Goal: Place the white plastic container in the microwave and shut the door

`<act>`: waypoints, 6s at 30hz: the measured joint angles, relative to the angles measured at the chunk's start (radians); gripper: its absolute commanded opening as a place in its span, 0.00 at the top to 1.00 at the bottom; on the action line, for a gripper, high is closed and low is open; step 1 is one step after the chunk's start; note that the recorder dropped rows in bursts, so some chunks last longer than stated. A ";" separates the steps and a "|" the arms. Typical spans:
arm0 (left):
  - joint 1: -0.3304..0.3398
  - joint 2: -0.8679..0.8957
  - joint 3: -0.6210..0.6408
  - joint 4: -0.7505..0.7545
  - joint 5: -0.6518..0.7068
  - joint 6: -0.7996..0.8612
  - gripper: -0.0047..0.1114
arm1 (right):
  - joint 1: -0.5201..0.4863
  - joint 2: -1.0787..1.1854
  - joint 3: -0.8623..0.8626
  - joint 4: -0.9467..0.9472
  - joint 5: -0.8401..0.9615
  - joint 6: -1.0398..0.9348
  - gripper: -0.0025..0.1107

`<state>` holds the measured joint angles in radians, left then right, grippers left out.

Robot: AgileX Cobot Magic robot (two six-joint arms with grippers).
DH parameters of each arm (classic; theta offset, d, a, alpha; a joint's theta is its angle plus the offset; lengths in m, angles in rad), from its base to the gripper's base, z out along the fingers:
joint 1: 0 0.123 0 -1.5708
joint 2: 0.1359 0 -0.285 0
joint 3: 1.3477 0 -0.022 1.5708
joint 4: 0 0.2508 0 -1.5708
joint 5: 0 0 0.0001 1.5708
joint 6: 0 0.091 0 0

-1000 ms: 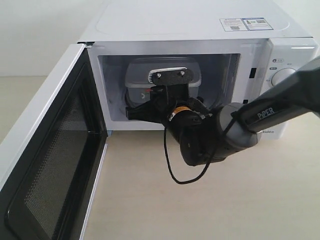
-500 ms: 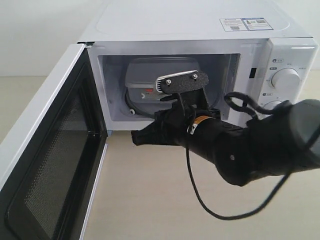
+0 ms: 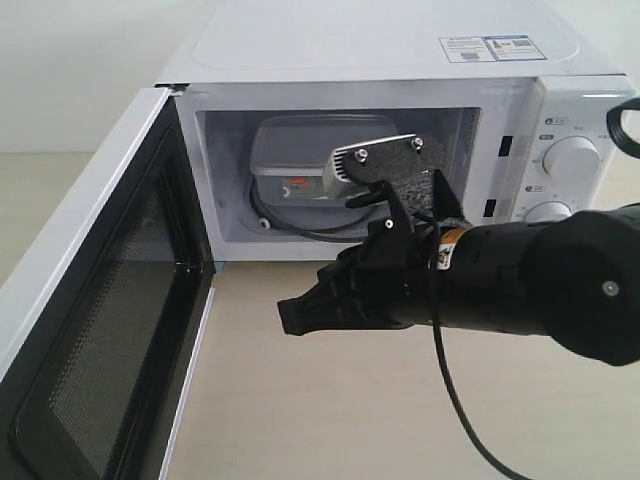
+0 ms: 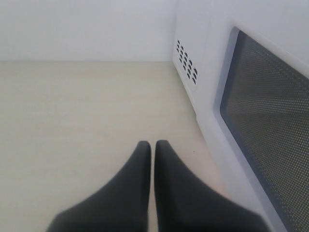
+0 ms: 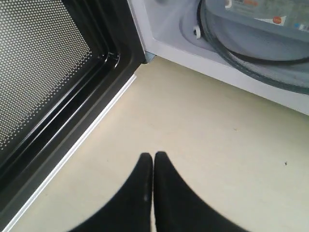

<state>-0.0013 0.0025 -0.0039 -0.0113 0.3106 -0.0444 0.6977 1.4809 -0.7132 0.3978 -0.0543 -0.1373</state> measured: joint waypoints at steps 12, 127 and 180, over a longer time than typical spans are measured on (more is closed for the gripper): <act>0.000 0.000 0.000 0.000 0.000 0.000 0.93 | 0.000 -0.007 0.000 0.000 0.171 -0.004 0.98; 0.000 0.000 0.000 0.000 0.000 0.000 0.93 | -0.665 -1.475 0.714 -0.351 0.392 0.165 0.98; -0.004 0.680 -0.978 -0.260 0.881 0.341 0.93 | -0.665 -1.477 0.714 -0.351 0.392 0.167 0.98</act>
<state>-0.0056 0.6821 -0.9820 -0.2709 1.1919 0.2961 0.0327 0.0039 0.0009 0.0471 0.3381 0.0297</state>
